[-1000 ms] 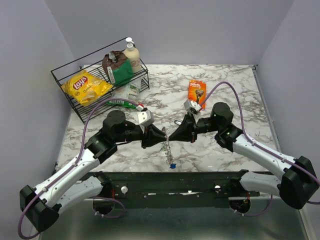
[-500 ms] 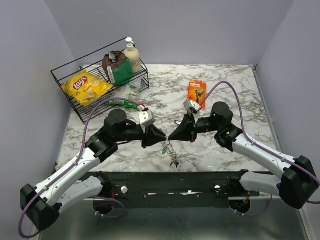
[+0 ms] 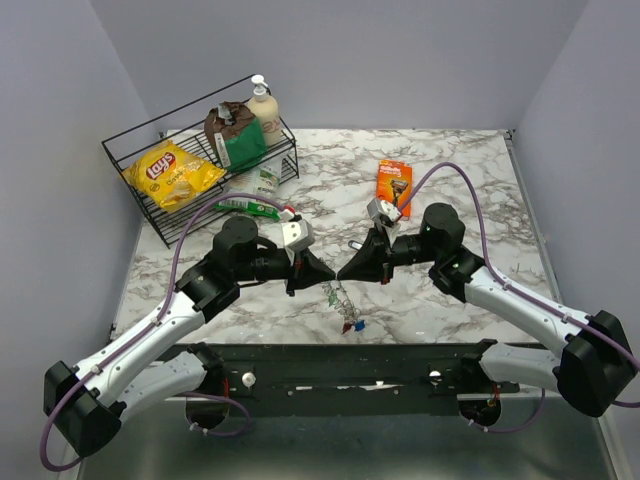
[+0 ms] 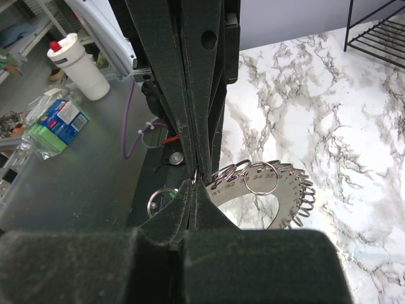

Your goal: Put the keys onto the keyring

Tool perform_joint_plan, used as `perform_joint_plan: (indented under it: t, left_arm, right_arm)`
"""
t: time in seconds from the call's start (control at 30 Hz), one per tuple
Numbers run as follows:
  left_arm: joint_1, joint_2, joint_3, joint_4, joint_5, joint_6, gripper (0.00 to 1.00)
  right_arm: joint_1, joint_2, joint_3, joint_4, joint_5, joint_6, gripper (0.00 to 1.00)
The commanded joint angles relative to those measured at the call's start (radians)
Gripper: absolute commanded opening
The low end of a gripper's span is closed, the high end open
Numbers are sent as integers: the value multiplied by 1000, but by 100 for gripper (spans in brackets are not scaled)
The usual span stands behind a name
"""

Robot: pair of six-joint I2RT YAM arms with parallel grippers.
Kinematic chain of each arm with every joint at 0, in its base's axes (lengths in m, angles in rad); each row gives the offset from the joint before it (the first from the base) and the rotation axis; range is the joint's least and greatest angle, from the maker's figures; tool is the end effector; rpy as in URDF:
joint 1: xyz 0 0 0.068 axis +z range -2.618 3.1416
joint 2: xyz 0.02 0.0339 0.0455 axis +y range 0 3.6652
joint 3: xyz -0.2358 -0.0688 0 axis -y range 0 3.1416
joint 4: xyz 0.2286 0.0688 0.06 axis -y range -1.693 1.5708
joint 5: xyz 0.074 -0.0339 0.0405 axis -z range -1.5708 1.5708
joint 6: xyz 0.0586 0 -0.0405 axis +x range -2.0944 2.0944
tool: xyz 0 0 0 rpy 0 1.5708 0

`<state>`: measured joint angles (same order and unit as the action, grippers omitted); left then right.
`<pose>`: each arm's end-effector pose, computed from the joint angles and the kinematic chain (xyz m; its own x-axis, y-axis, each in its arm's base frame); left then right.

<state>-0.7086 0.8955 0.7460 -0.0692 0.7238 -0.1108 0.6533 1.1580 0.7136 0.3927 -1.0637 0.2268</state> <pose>0.1438 -0.1744 0.2972 -0.2719 0.1239 -0.9543 0.9542 0.1629 -0.2507 0.1753 0.1987 0.2801 -0.2622 -0.0632 -0.9629 -0.9539 -0.1342 0.2686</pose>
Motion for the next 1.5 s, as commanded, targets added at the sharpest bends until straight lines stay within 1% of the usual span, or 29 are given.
perform_joint_plan:
  t: [0.0, 0.07, 0.1, 0.17, 0.2, 0.27, 0.3, 0.37, 0.4, 0.47, 0.5, 0.53, 0.57, 0.6, 0.63, 0.67, 0.7, 0.73, 0.77, 0.87, 1.03, 1.07, 1.1, 1.2, 1.27, 1.37, 1.4, 1.47]
  left_arm:
    - [-11, 11, 27, 0, 11, 2, 0]
    - [-12, 10, 24, 2, -9, 0, 0]
    - [-11, 6, 18, 5, -18, -1, 0]
    - [-12, 0, 6, 32, -35, -21, 0]
    - [-12, -6, -11, 45, -52, -27, 0]
    - [-14, -15, -29, 101, -66, -62, 0]
    - [-12, -27, -51, 124, -78, -76, 0]
    - [-12, -35, -76, 184, -90, -107, 0]
    - [-12, -41, -94, 198, -99, -113, 0]
    - [-12, -43, -108, 229, -118, -128, 0]
    - [-12, -44, -118, 235, -124, -135, 0]
    - [-12, -44, -123, 243, -141, -142, 0]
    - [-12, -47, -131, 249, -145, -144, 0]
    - [-12, -49, -145, 253, -150, -145, 0]
    - [-14, -52, -151, 261, -156, -150, 0]
    - [-12, -55, -157, 267, -164, -150, 0]
    - [-12, -59, -171, 270, -172, -151, 0]
    - [-12, -64, -177, 281, -170, -158, 0]
    - [-12, -67, -181, 285, -178, -161, 0]
    - [-14, -86, -188, 276, -188, -156, 0]
    - [-12, -141, -155, 169, -231, -93, 0]
    - [-12, -151, -152, 155, -242, -86, 0]
    - [-12, -173, -146, 145, -245, -76, 0]
    - [-12, -223, -142, 102, -277, -60, 0]
    - [-12, -247, -132, 66, -317, -43, 0]
    - [-12, -280, -108, -27, -366, -6, 0]
    - [-11, -285, -91, -49, -374, 3, 0]
    - [-11, -285, -76, -102, -382, 29, 0]
  right_arm:
    - [6, -4, 38, 28, 8, -6, 1]
    - [5, -3, 40, 23, 16, -6, 1]
    - [6, -3, 40, 23, 19, -6, 2]
    - [6, 0, 38, 20, 28, -3, 10]
    - [6, 0, 38, 20, 33, -1, 17]
    - [8, -1, 34, 26, 39, 2, 23]
    - [6, -3, 32, 28, 42, 3, 29]
    - [6, -12, 27, 31, 53, 3, 36]
    - [6, -15, 26, 31, 57, 3, 42]
    - [6, -24, 23, 32, 74, 2, 50]
    - [6, -35, 17, 32, 82, 0, 59]
    - [6, -43, 14, 34, 91, -1, 63]
    - [6, -50, 6, 37, 112, -6, 68]
    - [8, -75, -8, 41, 131, -10, 76]
    - [6, -86, -17, 46, 152, -7, 80]
    - [6, -99, -23, 49, 218, 0, 83]
    - [6, -109, -25, 45, 252, 3, 88]
    - [6, -119, -23, 35, 289, 2, 90]
    - [6, -118, -17, 0, 365, 2, 91]
    - [0, -89, 26, -52, 479, 5, 92]
    - [-53, -23, 84, -132, 608, 63, 93]
    - [-64, -2, 98, -171, 648, 74, 93]
    - [-92, 44, 139, -198, 665, 95, 93]
    - [-144, 152, 196, -267, 699, 137, 91]
    - [-162, 199, 219, -310, 723, 137, 91]
    - [-165, 311, 306, -418, 789, 79, 90]
    - [-167, 337, 328, -489, 806, 41, 90]
    - [-165, 405, 380, -570, 835, 3, 89]
